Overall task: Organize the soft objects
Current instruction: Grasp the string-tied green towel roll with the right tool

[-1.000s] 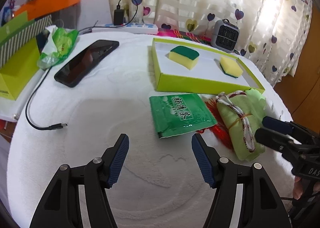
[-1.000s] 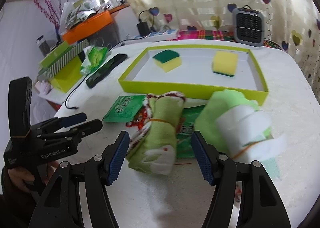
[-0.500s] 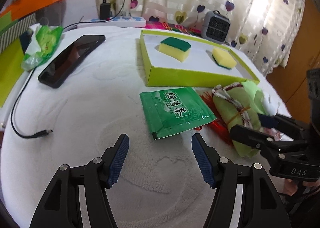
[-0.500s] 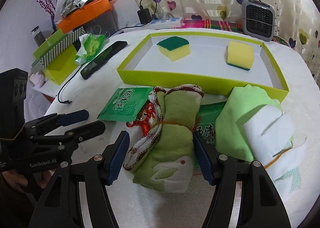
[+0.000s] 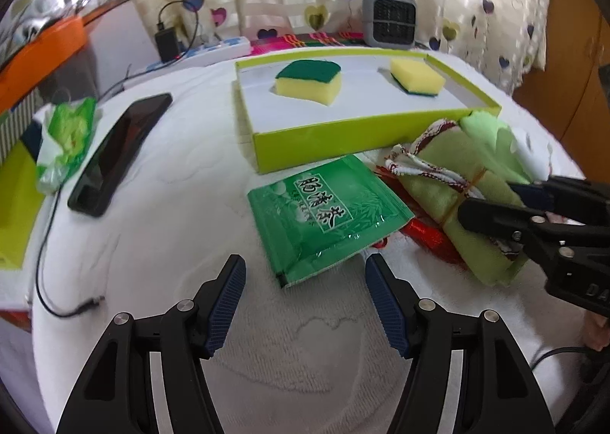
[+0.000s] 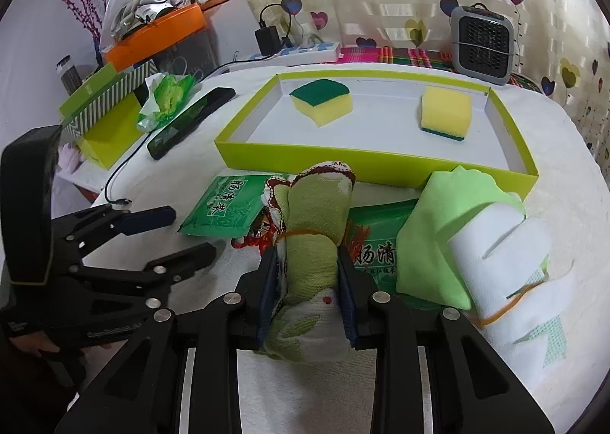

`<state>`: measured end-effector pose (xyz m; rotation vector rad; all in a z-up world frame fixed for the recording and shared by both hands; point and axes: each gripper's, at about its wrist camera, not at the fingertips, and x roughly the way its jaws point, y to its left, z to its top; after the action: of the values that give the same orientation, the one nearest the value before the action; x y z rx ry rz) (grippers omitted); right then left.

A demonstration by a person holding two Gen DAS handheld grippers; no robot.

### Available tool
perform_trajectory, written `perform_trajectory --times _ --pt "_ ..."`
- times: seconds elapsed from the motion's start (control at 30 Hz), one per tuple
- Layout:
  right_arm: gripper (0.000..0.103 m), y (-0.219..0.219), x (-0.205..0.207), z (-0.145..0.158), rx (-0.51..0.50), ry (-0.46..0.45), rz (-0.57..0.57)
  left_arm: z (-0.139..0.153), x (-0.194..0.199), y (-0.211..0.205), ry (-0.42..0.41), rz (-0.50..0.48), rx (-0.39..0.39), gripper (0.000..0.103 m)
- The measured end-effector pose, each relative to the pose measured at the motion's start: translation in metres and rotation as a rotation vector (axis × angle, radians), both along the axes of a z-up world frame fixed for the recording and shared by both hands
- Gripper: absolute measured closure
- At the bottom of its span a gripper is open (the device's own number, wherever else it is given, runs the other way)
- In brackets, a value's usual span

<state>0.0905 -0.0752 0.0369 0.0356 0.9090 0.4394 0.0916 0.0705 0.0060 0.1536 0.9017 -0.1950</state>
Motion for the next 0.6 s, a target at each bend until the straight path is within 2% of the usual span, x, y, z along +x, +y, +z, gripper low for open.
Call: perform_trajectory --times 0.1,0.3,0.4,0.6 --pt "0.072 -0.002 0.000 -0.001 0.013 0.004 -0.007 0.001 0.005 -0.003 -0.012 -0.010 0.032 0.038" --pt "0.072 -0.007 0.001 -0.001 0.040 0.015 -0.015 0.014 0.011 0.007 -0.049 0.005 -0.002 0.038" --pt "0.072 -0.007 0.001 -0.001 0.040 0.014 -0.015 0.015 0.015 0.010 -0.051 0.007 0.014 0.038" --pt "0.072 -0.007 0.001 -0.001 0.043 0.017 -0.018 0.019 0.021 -0.001 -0.081 -0.053 0.048 0.038"
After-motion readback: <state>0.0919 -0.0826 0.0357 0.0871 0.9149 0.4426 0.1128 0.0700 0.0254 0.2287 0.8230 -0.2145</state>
